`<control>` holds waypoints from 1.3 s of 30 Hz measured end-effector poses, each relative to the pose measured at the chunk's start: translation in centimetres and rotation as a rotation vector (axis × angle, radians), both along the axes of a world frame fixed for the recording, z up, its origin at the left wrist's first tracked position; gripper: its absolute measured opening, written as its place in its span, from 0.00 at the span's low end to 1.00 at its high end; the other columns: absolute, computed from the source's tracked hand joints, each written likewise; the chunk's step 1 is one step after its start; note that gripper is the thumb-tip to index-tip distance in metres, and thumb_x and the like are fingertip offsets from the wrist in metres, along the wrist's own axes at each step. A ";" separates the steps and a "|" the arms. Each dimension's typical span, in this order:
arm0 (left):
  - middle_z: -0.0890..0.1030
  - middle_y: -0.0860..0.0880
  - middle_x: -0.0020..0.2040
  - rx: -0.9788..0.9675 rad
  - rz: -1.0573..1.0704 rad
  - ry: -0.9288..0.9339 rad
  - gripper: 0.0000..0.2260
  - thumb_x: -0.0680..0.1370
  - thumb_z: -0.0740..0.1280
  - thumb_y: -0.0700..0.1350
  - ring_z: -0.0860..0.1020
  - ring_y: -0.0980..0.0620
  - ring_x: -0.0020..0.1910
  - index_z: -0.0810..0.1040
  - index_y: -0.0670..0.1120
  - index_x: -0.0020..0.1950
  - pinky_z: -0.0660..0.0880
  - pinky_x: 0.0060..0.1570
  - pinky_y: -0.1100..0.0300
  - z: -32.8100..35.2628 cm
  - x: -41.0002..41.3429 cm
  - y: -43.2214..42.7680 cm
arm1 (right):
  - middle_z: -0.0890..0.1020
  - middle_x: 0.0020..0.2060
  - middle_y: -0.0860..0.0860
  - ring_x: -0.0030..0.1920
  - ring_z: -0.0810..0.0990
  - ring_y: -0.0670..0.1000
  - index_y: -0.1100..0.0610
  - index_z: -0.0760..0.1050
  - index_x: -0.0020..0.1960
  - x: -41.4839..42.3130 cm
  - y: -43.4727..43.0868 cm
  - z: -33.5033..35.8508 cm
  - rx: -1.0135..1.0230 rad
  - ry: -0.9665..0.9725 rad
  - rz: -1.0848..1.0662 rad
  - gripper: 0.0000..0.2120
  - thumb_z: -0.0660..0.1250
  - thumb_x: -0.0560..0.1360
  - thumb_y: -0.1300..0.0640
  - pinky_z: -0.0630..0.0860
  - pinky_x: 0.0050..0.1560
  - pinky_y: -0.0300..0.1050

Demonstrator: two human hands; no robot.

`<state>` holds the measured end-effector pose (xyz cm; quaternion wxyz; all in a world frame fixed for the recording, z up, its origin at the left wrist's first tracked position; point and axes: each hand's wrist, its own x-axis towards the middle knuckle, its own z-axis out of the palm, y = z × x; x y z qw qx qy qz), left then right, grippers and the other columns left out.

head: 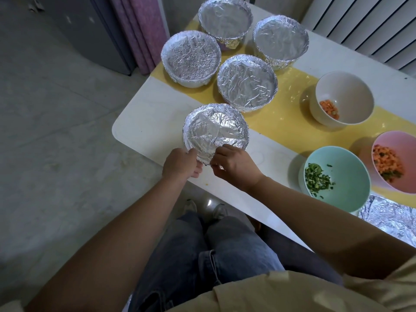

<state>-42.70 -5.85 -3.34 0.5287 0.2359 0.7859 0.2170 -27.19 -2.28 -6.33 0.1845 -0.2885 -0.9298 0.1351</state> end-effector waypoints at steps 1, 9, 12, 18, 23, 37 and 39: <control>0.85 0.41 0.38 -0.033 0.010 -0.034 0.20 0.80 0.59 0.53 0.84 0.43 0.34 0.79 0.37 0.46 0.82 0.46 0.48 0.1 0.3 -0.1 | 0.75 0.31 0.55 0.32 0.74 0.57 0.61 0.75 0.32 -0.1 0.0 0.0 0.000 -0.004 -0.002 0.09 0.64 0.71 0.66 0.73 0.30 0.47; 0.84 0.40 0.35 -0.008 0.029 -0.032 0.12 0.80 0.55 0.41 0.84 0.40 0.35 0.76 0.37 0.45 0.81 0.51 0.46 -0.6 1.7 0.1 | 0.76 0.33 0.55 0.33 0.76 0.57 0.61 0.78 0.36 -0.7 0.0 0.2 -0.047 -0.004 0.032 0.06 0.70 0.72 0.65 0.73 0.30 0.46; 0.84 0.37 0.39 -0.026 0.067 -0.095 0.14 0.80 0.56 0.42 0.84 0.39 0.37 0.76 0.33 0.48 0.82 0.48 0.47 -0.8 1.4 0.4 | 0.76 0.33 0.55 0.33 0.76 0.58 0.61 0.78 0.37 -0.7 0.1 0.0 -0.065 0.005 0.026 0.06 0.72 0.71 0.66 0.74 0.30 0.47; 0.84 0.36 0.38 0.008 0.027 -0.071 0.15 0.76 0.57 0.46 0.84 0.38 0.38 0.76 0.37 0.43 0.81 0.49 0.42 -2.1 1.1 0.2 | 0.77 0.34 0.55 0.34 0.76 0.58 0.61 0.80 0.40 -0.9 0.0 -0.2 -0.107 0.023 0.013 0.11 0.63 0.77 0.58 0.75 0.32 0.49; 0.84 0.34 0.41 0.019 -0.033 -0.075 0.14 0.81 0.56 0.42 0.84 0.36 0.39 0.75 0.33 0.53 0.81 0.48 0.40 -0.8 0.3 0.3 | 0.78 0.40 0.57 0.41 0.77 0.59 0.63 0.80 0.47 0.5 0.6 0.4 -0.129 0.001 0.059 0.09 0.72 0.72 0.57 0.75 0.39 0.48; 0.85 0.39 0.39 0.029 0.080 -0.032 0.15 0.78 0.65 0.45 0.84 0.43 0.34 0.80 0.34 0.41 0.83 0.45 0.47 -0.4 0.9 -0.8 | 0.76 0.32 0.55 0.33 0.75 0.57 0.61 0.76 0.34 -0.5 0.1 -0.1 -0.033 -0.019 0.010 0.06 0.67 0.69 0.67 0.72 0.30 0.45; 0.84 0.38 0.37 0.053 0.101 -0.001 0.11 0.77 0.62 0.39 0.84 0.41 0.36 0.79 0.34 0.39 0.82 0.46 0.43 -1.0 1.0 -0.7 | 0.76 0.32 0.54 0.33 0.76 0.57 0.61 0.76 0.34 -0.9 -0.2 -0.2 -0.053 -0.014 0.005 0.08 0.63 0.70 0.64 0.72 0.30 0.44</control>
